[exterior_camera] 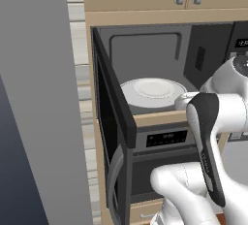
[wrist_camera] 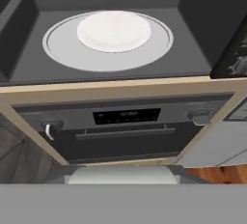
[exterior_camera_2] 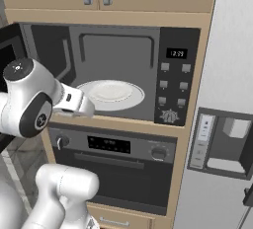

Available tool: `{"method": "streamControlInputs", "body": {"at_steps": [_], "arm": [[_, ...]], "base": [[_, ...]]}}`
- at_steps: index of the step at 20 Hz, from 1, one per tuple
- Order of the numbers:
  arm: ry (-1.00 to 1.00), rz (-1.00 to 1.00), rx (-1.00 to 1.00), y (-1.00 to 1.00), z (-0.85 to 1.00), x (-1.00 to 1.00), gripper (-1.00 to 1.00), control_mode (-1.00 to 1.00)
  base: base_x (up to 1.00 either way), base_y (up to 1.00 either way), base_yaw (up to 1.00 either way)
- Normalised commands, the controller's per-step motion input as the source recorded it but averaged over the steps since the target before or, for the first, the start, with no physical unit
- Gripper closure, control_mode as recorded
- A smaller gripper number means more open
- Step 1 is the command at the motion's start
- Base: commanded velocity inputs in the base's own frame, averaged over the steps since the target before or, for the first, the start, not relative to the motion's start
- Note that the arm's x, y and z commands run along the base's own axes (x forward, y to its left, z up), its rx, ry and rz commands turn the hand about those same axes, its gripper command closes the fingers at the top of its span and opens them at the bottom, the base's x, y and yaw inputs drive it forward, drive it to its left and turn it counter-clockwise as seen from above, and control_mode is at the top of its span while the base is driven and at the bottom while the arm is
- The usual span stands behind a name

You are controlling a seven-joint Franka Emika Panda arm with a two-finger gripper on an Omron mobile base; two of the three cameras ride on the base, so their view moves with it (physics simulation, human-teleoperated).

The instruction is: Pick the marshmallow from the microwave and place it on plate located on the counter.

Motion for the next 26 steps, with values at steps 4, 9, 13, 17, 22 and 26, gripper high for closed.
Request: {"method": "streamControlInputs", "body": {"at_steps": [4, 9, 13, 17, 22, 26], "arm": [[0.00, 0.00, 0.00, 0.00, 0.03, -0.14, 1.00, 1.00], [0.00, 0.00, 0.00, 0.00, 0.00, 0.00, 1.00, 1.00], [0.00, 0.00, 0.00, 0.00, 0.00, 0.00, 1.00, 1.00], [0.00, 0.00, 0.00, 0.00, 0.00, 0.00, 1.00, 1.00], [0.00, 0.00, 0.00, 0.00, 0.00, 0.00, 1.00, 1.00], [0.00, 0.00, 0.00, 0.00, 0.00, 0.00, 1.00, 1.00]], "base": [[-0.32, -0.07, 0.00], [-1.00, -0.66, -0.22], [-0.56, -0.41, -0.67], [-0.07, -0.17, -0.92], [0.00, -0.15, -0.93], [0.63, -0.51, -0.57]]}}
